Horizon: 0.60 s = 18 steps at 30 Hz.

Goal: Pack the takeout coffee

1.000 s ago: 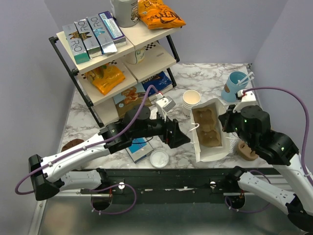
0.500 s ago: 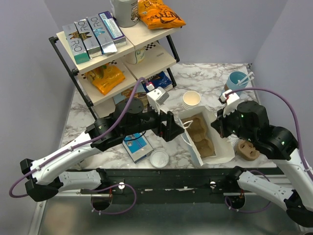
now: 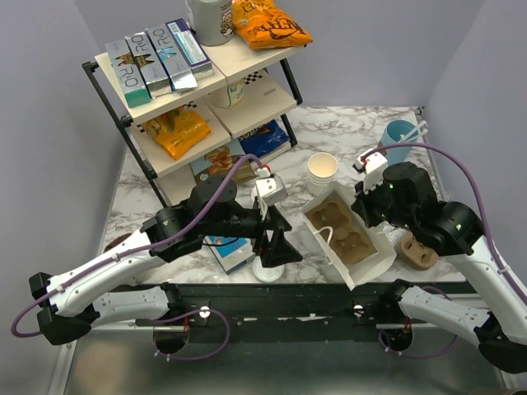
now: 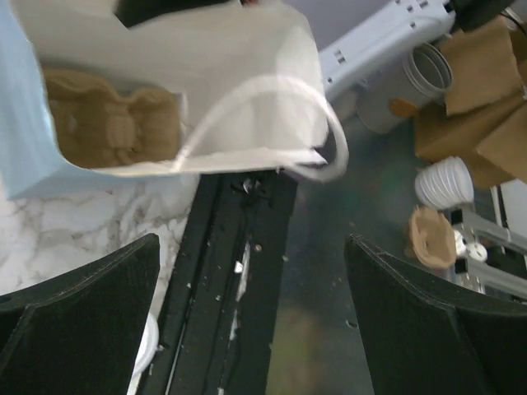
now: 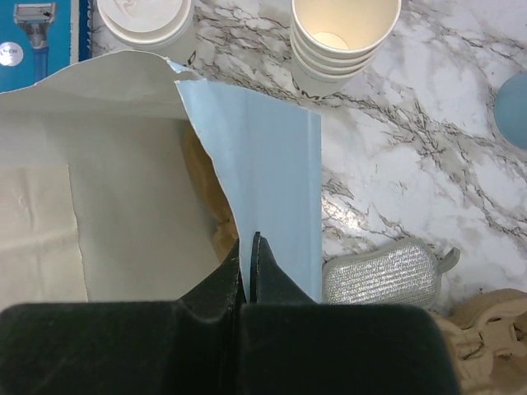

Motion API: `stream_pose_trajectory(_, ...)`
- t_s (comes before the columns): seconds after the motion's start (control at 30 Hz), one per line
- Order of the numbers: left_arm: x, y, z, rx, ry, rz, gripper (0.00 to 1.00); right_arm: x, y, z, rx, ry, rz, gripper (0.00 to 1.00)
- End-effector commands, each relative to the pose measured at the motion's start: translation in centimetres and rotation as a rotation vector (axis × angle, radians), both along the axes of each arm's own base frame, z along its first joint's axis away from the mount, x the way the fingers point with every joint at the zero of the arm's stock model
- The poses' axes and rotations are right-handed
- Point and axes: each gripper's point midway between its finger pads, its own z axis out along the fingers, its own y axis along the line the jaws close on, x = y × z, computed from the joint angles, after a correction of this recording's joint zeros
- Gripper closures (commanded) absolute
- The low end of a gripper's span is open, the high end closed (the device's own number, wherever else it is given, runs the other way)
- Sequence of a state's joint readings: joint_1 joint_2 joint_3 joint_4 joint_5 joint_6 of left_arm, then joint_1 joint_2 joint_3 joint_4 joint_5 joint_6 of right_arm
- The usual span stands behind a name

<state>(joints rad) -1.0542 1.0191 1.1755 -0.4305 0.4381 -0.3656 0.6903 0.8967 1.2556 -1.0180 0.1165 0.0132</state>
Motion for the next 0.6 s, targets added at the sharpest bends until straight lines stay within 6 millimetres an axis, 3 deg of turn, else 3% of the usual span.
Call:
stream_pose_trajectory(0.0,-2.5,1.7,1.4,-0.097,-0.059,-0.100,0.01,0.6,0.0,0.8,-0.019,-0.058,0.028,0.99)
stream_pose_trajectory(0.1,-2.9,2.5,2.3,-0.138,-0.075,-0.087,0.01,0.4,0.1,0.6,-0.026,-0.056,0.047,0.99)
stream_pose_trajectory(0.17,-0.4,2.8,3.4,-0.145,-0.091,0.073,0.01,0.1,0.4,0.6,-0.025,-0.059,0.091,0.99)
stream_pose_trajectory(0.2,1.1,2.8,2.8,-0.111,-0.059,0.161,0.01,-0.4,1.2,0.7,0.001,-0.050,0.140,0.99)
stream_pose_trajectory(0.27,5.2,3.3,3.4,-0.075,-0.059,0.400,0.01,-1.1,1.9,0.5,0.019,-0.044,0.197,0.99)
stream_pose_trajectory(0.3,6.8,2.7,1.3,0.019,-0.029,0.466,0.01,-1.4,2.2,0.4,0.027,-0.039,0.219,0.99)
stream_pose_trajectory(0.33,7.8,2.6,2.2,0.026,-0.022,0.517,0.01,-1.2,2.1,0.4,0.027,-0.046,0.214,0.99)
stream_pose_trajectory(0.37,9.3,1.5,0.3,0.106,-0.013,0.554,0.01,-1.1,1.9,0.2,0.013,-0.051,0.212,0.99)
stream_pose_trajectory(0.57,10.2,-2.8,-0.8,0.153,-0.013,0.463,0.02,-1.0,2.3,-0.2,-0.001,-0.043,0.238,0.99)
